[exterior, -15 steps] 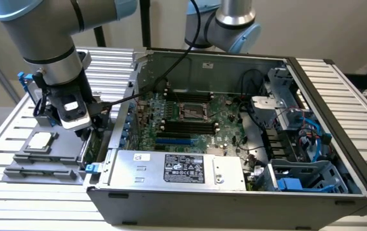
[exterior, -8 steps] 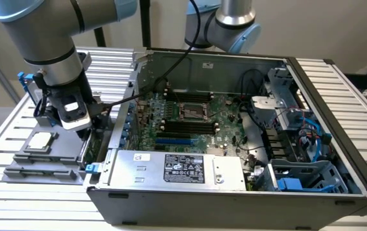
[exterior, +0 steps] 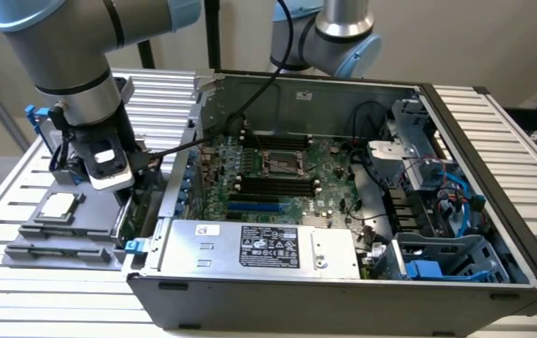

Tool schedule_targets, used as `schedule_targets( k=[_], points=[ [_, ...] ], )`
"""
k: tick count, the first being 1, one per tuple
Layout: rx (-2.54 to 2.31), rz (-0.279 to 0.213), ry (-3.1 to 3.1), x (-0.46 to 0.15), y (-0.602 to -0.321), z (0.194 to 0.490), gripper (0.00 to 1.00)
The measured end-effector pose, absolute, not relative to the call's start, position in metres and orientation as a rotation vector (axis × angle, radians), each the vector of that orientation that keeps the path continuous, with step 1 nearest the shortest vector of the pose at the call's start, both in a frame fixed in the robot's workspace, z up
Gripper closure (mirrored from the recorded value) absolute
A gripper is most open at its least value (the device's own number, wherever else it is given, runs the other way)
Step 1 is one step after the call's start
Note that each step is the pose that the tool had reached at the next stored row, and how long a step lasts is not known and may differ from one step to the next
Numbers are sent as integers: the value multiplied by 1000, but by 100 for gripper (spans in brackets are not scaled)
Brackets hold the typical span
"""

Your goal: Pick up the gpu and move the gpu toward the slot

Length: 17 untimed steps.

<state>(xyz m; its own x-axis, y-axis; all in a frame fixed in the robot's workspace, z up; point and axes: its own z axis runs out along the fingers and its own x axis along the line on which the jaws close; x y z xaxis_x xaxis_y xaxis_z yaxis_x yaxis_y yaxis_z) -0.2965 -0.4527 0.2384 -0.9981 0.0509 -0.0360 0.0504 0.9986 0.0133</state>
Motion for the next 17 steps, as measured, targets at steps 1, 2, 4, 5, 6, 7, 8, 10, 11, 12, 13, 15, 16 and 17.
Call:
schedule_targets(
  k=[1,2,4,5,6,7,8,10,11,12,13,15,16,17],
  points=[
    [79,19,3104,-296,-453,238,74],
    [79,19,3104,-296,-453,238,74],
    [79,19,3104,-296,-453,238,74],
    [79,19,3104,-296,-453,238,74],
    [79,19,3104,-296,-453,238,74],
    [79,19,3104,-296,-453,238,74],
    [79,19,3104,-296,-453,238,74],
    [79,19,3104,-296,-453,238,74],
    [79,19,3104,-296,-453,238,74],
    [79,19,3104,-296,-453,238,74],
    [79,19,3104,-296,-453,238,74],
    [79,19,3104,-296,-453,238,74],
    [79,19,3104,-296,-453,238,74],
    [79,19,3104,-296,-453,238,74]
  ],
)
